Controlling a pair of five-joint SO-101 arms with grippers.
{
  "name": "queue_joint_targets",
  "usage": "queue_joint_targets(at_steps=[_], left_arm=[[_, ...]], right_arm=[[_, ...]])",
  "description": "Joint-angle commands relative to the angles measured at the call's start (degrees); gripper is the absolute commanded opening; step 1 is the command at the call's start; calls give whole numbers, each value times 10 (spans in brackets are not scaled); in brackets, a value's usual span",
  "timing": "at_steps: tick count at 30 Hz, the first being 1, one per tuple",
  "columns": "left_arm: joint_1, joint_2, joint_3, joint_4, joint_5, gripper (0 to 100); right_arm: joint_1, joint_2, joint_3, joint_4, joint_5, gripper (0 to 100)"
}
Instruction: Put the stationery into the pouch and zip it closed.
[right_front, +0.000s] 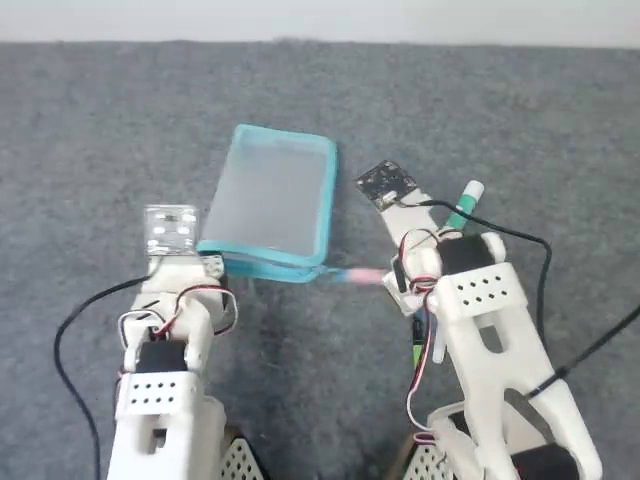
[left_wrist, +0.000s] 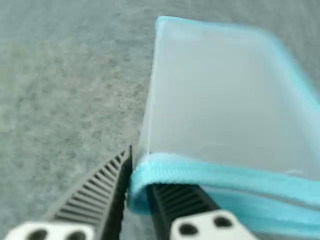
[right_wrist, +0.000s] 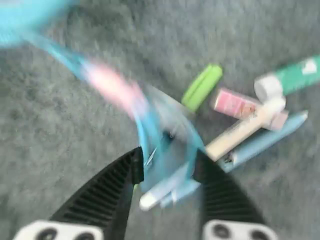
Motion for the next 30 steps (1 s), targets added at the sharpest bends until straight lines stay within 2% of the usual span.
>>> queue_joint_targets(at_steps=[1,6,8,13,16,21,26,30], left_arm=[[-18,3,-38,6,10,12],[-16,3,-37,7,9,12],[-16,3,-36,7,8,12],[-16,3,-36,7,8,12],[-16,3,-36,7,8,12],[-16,3,-35,7,8,12],[-15,4,-31,7,8,12],[-15,4,-30,7,8,12]], right_arm=[[11,-2,-54,53,-7,277],[25,0,-48,62,-13,240],[51,0,-39,51,-44,224],[112,0,41,-16,-71,137],[123,0,98,-68,-72,91],[133,0,140,-109,-73,127],[199,1,141,-118,-74,144],[210,30,141,-134,-79,144]])
